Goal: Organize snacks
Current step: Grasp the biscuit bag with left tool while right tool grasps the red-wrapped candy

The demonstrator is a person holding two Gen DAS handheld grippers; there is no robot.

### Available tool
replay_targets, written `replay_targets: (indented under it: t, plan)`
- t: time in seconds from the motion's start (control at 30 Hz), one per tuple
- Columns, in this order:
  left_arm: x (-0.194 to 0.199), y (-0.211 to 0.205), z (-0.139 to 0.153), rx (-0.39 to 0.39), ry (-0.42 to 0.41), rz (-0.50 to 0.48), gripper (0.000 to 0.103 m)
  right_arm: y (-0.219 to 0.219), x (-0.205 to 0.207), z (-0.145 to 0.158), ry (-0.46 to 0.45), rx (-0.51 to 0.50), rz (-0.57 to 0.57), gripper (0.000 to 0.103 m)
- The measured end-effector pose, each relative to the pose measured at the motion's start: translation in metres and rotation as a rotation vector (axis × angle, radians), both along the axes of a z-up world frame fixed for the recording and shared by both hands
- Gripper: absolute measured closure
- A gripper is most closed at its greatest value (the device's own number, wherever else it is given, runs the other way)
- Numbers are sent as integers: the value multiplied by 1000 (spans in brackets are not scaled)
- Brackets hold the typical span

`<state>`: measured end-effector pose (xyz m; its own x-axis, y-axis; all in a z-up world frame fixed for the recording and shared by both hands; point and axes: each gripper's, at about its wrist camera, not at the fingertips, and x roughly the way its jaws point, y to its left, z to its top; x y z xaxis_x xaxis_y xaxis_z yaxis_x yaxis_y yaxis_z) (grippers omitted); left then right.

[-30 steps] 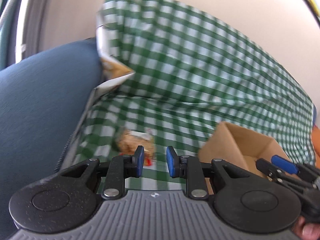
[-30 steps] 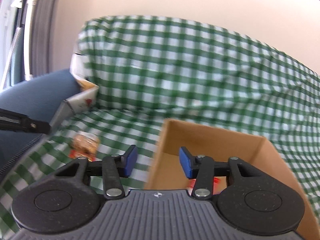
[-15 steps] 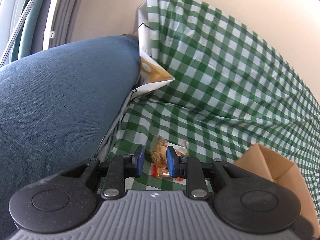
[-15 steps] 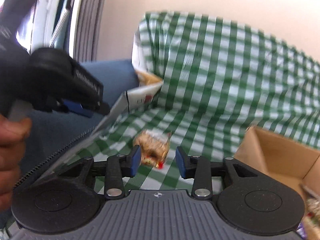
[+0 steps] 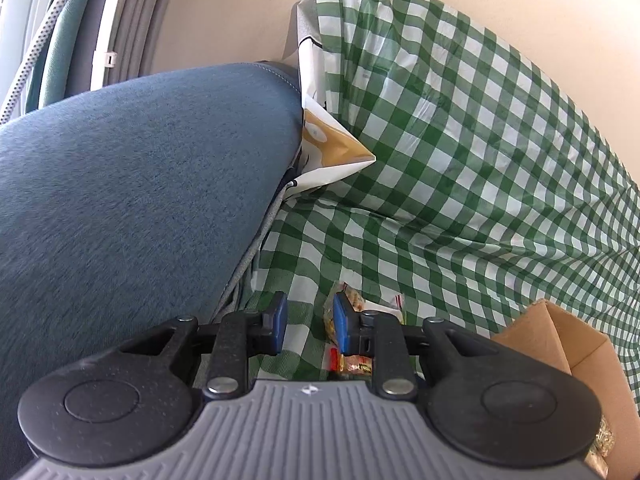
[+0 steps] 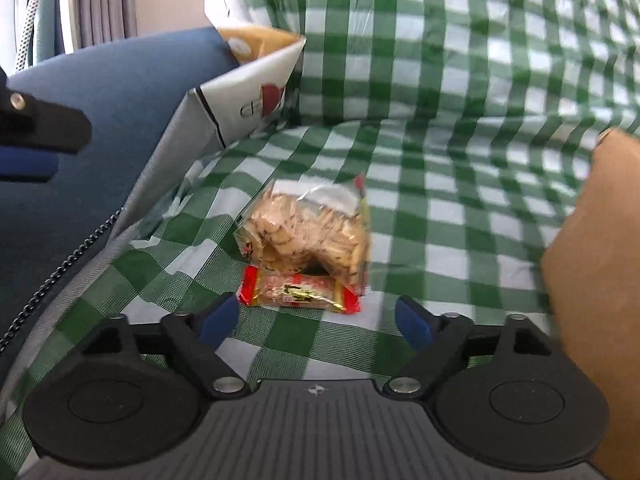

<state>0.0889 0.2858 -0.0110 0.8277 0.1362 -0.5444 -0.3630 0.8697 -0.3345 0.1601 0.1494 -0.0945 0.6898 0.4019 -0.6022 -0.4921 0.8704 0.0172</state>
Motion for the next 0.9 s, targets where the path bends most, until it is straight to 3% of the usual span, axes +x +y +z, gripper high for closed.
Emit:
replay_targets:
  t: [0.17, 0.23, 0.33, 0.6, 0.77, 0.9]
  plan:
    - [25, 3, -10, -12, 37, -42, 72, 5, 8, -7, -4, 5, -2, 15]
    - [38, 3, -16, -38, 60, -77, 66, 3, 6, -6, -15, 16, 1, 33]
    - [57, -4, -23, -48, 97, -111, 61, -3, 3, -4, -31, 8, 3, 43]
    - [100, -29, -39, -55, 159, -165, 28, -29, -8, -5, -44, -31, -117, 45]
    - [123, -38, -49, -61, 193, -174, 15, -45, -23, -4, -37, -61, -181, 44]
    - [140, -53, -61, 20, 279, -151, 14, -53, -28, -5, -43, -79, -164, 44]
